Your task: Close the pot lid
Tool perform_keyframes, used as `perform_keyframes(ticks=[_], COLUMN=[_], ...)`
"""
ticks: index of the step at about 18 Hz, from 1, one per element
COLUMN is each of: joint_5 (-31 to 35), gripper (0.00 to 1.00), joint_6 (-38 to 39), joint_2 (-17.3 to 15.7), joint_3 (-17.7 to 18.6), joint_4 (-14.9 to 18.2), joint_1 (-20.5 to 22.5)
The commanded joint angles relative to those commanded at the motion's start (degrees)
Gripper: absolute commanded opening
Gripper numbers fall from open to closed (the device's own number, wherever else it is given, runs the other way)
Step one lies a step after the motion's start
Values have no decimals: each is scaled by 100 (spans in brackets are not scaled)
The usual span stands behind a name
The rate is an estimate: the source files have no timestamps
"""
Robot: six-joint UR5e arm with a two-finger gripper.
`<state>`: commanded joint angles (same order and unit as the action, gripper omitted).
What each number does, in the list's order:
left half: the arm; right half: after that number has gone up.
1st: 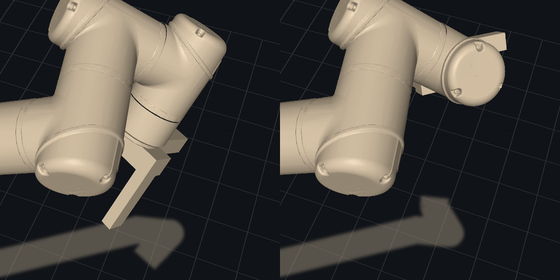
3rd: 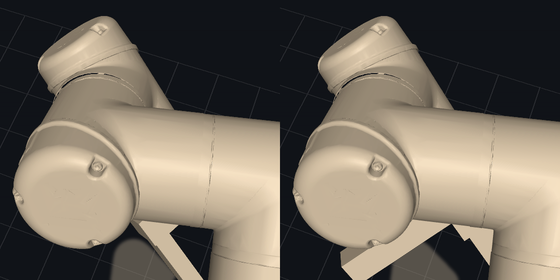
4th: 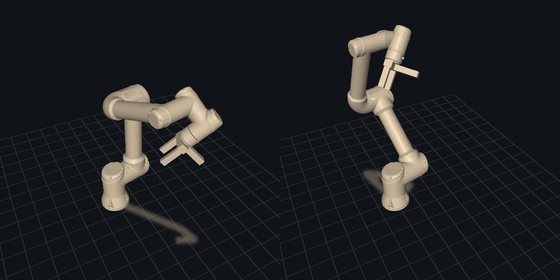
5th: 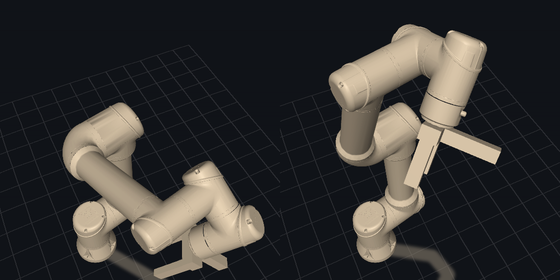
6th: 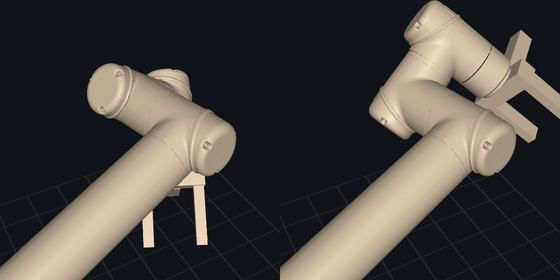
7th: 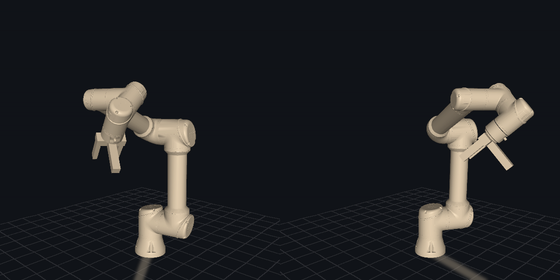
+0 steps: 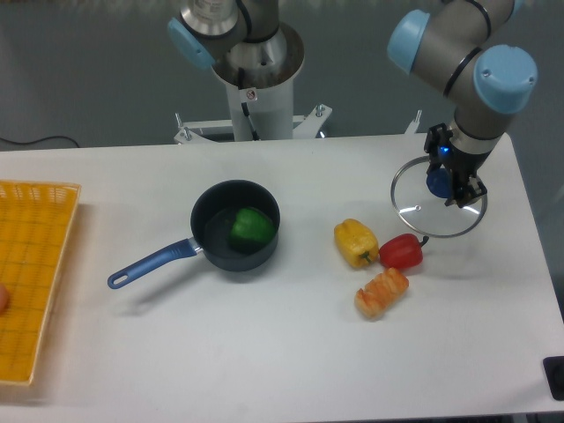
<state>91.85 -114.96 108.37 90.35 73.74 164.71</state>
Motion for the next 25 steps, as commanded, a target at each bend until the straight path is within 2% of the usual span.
perform_keyframes(ticks=[11,22,25], joint_5=[0,-61,-62], gripper=[58,58,58], joint_6=[9,333,605], joint_2=[-70,-685,-835], joint_3=[96,835,975], joint_4=[53,53,61], joint_1=[-26,-228,-412])
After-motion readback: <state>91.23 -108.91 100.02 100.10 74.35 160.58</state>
